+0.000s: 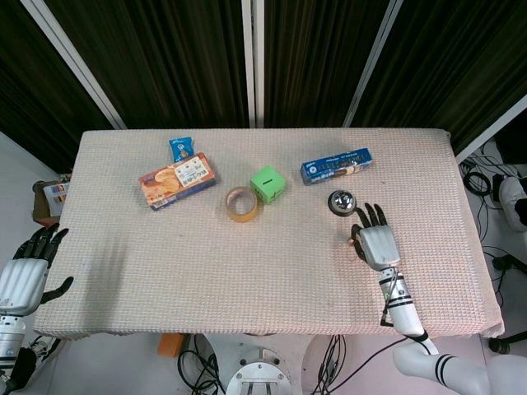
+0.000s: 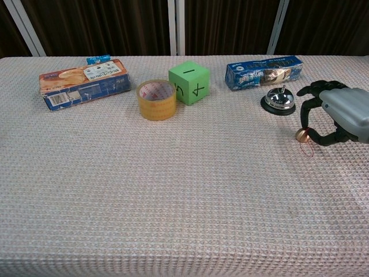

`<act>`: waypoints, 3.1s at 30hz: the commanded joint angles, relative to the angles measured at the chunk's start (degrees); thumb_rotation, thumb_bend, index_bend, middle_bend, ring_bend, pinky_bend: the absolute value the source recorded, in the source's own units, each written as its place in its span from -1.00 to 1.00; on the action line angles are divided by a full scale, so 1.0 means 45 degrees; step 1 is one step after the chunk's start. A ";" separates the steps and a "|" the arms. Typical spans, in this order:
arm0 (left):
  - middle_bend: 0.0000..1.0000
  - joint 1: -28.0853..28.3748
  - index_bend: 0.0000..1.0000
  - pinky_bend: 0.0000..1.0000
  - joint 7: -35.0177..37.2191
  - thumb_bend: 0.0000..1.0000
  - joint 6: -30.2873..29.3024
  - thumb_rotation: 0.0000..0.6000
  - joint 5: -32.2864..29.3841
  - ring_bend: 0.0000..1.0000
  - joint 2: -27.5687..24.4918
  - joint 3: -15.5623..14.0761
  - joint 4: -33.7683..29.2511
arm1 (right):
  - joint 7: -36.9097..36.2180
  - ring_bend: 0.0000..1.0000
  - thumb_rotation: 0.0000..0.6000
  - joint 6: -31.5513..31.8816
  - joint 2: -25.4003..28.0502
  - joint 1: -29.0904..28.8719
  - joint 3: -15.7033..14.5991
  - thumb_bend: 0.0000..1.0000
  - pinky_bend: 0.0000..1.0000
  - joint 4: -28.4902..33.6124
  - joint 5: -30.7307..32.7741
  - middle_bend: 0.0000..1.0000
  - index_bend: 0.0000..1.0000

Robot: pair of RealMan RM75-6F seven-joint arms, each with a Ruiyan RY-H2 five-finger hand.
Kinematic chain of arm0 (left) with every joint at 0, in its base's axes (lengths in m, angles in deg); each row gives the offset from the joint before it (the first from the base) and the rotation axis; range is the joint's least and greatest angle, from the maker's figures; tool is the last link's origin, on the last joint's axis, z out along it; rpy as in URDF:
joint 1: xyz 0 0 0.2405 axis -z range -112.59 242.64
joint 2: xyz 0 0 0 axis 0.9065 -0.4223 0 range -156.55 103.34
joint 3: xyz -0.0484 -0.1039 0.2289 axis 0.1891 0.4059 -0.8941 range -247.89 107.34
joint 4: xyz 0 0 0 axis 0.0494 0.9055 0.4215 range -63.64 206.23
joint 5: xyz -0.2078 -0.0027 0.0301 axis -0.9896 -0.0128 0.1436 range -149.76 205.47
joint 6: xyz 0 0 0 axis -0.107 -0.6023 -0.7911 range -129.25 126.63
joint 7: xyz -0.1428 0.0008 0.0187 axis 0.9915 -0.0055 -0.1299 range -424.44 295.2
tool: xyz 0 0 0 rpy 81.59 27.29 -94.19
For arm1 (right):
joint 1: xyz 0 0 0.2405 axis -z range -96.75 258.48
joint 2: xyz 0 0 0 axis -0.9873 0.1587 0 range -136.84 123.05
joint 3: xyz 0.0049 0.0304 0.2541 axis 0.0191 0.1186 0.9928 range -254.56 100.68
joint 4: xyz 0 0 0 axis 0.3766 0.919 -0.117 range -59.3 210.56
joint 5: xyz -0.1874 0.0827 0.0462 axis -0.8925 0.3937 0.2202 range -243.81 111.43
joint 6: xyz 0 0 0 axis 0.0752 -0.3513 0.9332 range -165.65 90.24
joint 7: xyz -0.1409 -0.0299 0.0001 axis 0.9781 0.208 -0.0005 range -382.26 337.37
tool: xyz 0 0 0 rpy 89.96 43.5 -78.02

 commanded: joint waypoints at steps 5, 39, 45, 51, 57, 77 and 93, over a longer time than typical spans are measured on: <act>-0.92 -0.0012 -0.83 -0.63 0.0010 -0.50 -0.0007 1.00 0.0000 -0.97 -0.0004 -0.0011 0.0003 | 0.0010 -1.00 1.00 0.0056 -0.0034 0.0016 0.0013 -0.25 -1.00 -0.0028 0.0002 -0.70 0.28; -0.92 -0.0012 -0.83 -0.63 0.0051 -0.50 0.0043 1.00 -0.0010 -0.97 0.0049 -0.0040 0.0051 | 0.0621 -1.00 1.00 0.1048 0.0818 0.0082 -0.0130 -0.13 -1.00 0.1431 -0.0950 -0.63 0.78; -0.92 0.0015 -0.83 -0.63 0.0058 -0.50 0.0086 1.00 0.0019 -0.97 0.0078 -0.0056 0.0071 | 0.0653 -1.00 1.00 0.0661 0.0840 0.0091 -0.0211 -0.13 -1.00 0.1545 -0.0711 -0.63 0.78; -0.92 0.0005 -0.83 -0.63 0.0106 -0.50 0.0071 1.00 0.0001 -0.97 0.0050 -0.0048 0.0112 | 0.0623 -1.00 1.00 0.0438 0.0685 0.0081 -0.0275 -0.13 -1.00 0.1223 -0.0595 -0.63 0.78; -0.92 -0.0003 -0.83 -0.63 0.0184 -0.50 0.0046 1.00 0.0008 -0.97 0.0028 -0.0042 0.0148 | 0.0695 -1.00 1.00 0.0275 0.0562 0.0081 -0.0357 -0.13 -1.00 0.0931 -0.0535 -0.63 0.74; -0.92 -0.0036 -0.83 -0.63 0.0104 -0.50 -0.0023 1.00 0.0057 -0.97 0.0036 -0.0062 0.0109 | 0.0306 -1.00 1.00 -0.0171 0.1037 0.0105 -0.0583 -0.48 -1.00 0.1281 -0.0548 -0.76 -0.57; -0.92 -0.0171 -0.83 -0.63 0.0238 -0.50 -0.0444 1.00 0.0143 -0.97 -0.0053 0.0035 0.0117 | 0.1382 -1.00 1.00 0.3158 0.6310 0.2868 -0.2397 -0.84 -1.00 0.6825 -0.1609 -1.00 -1.00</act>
